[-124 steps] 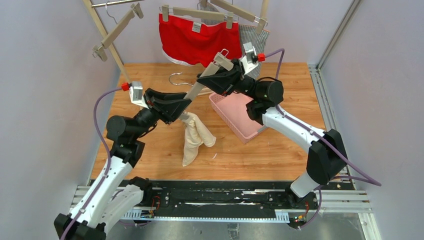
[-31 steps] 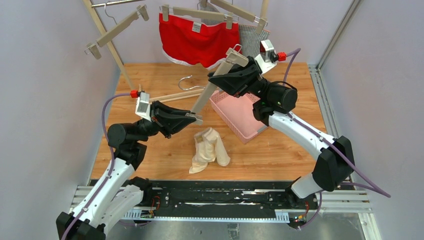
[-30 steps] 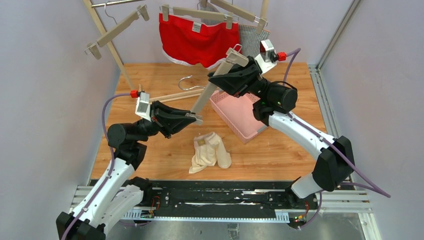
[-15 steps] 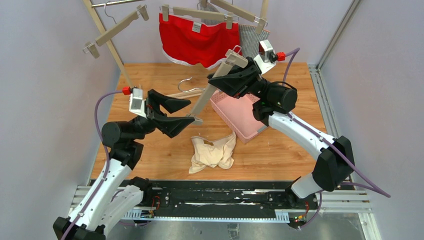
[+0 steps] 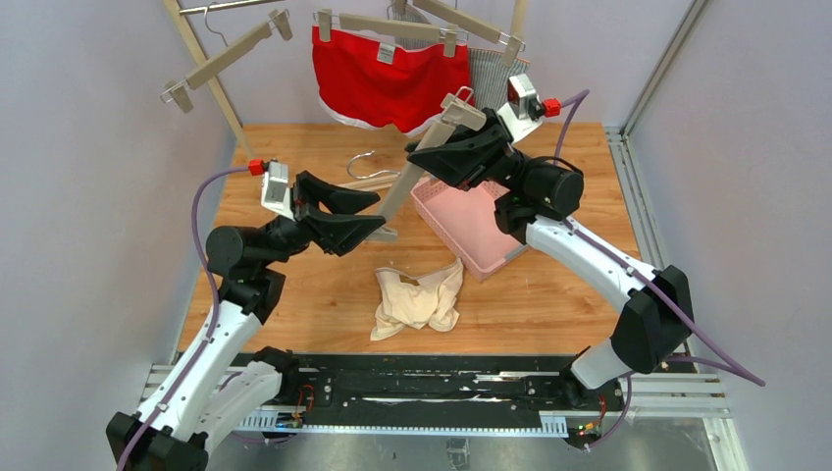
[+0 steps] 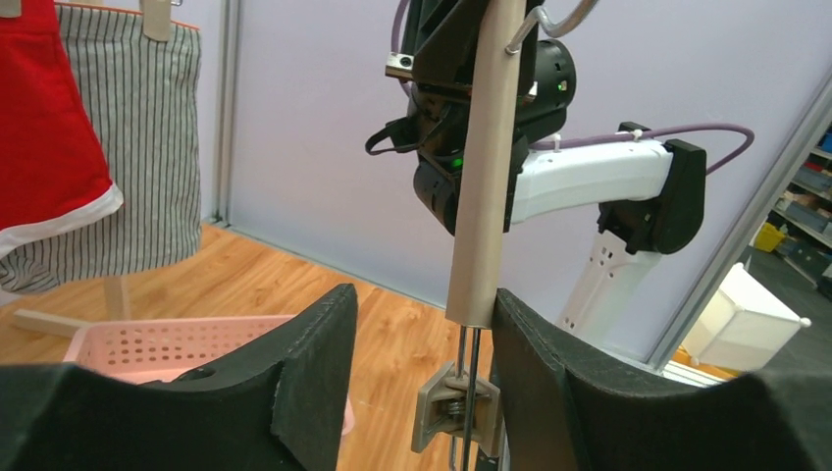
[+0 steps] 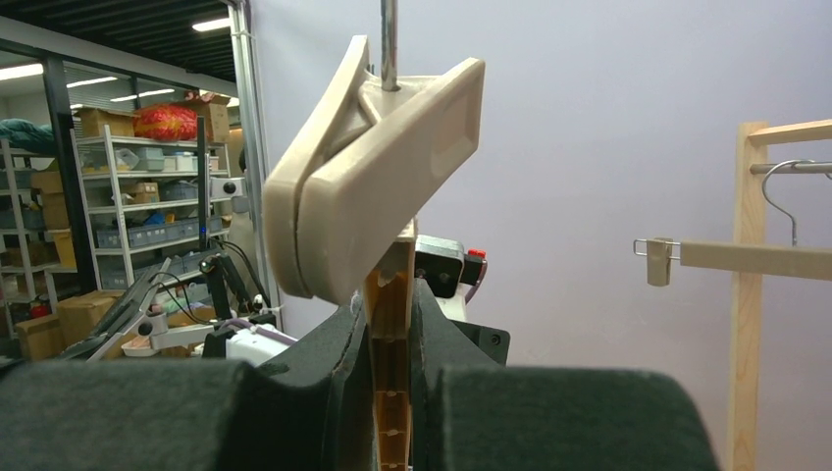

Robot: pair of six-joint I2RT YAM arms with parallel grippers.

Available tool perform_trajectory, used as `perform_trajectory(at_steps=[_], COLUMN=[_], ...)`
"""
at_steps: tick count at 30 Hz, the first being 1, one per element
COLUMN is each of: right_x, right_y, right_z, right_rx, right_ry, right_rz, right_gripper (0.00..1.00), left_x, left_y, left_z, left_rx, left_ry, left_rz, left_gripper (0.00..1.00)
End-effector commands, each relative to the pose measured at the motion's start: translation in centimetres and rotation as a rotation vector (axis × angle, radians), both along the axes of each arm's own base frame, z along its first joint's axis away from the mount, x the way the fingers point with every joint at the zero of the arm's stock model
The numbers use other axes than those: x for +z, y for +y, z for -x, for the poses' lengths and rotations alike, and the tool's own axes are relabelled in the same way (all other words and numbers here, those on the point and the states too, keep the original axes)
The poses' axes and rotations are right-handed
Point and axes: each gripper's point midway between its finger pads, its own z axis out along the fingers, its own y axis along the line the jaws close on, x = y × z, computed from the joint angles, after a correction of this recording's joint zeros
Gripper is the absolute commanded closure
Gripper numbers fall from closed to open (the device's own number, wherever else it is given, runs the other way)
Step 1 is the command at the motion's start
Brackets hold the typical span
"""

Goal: Remove the underwear clipped to the hanger

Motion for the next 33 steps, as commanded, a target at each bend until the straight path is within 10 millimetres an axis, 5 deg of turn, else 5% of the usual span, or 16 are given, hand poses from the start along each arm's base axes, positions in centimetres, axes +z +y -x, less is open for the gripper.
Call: perform_trajectory(at_steps=[1,6,15,17,20,25,27,30,33], right_x=[1.8,1.5,1.5,1.6,1.4,0.7,0.2,-0.8,-2.0], right_y=[-0.5,-0.1,0.3,0.3,0.3,0.5,0.7,0.9,1.3], right_z=[1.7,1.6,1.5,1.5,1.5,1.3,1.0,0.5,0.1], right_rx=[0.021,0.024,0.026,0.027,0.026,0.016,-0.001,-0.026,-0.052], right_ry=[-0.066,-0.059,-0.060,-0.061,-0.057,-0.044,-0.031,-0.023,-0.015], right_rz=[-0.055,-0.038,-0.036,-0.037,-0.032,-0.012,0.003,0.022,0.069], right_gripper=[1.00,0.99,0.99,0.99,0.99,0.99,0.86,0.42,0.37], left_x=[1.3,1.4,0.8,0.6,0.7,1.8,2.6,3.9,5.0], left_y=[0.1,-0.2,-0.7,-0.8,-0.8,-0.4,-0.2,0.2,1.1], left_z=[0.7,1.1,1.5,1.5,1.6,1.7,1.9,2.5,2.5], left_rx=[-0.013,-0.040,-0.091,-0.090,-0.094,-0.065,-0.051,-0.039,0.032], left_ry=[-0.057,-0.060,-0.036,-0.039,-0.047,-0.044,-0.033,-0.028,-0.007], left_rz=[-0.004,-0.017,-0.035,-0.038,-0.041,-0.023,-0.028,-0.025,-0.037], left_gripper=[0.47,0.55,0.46,0.56,0.95,1.00,1.00,1.00,1.00])
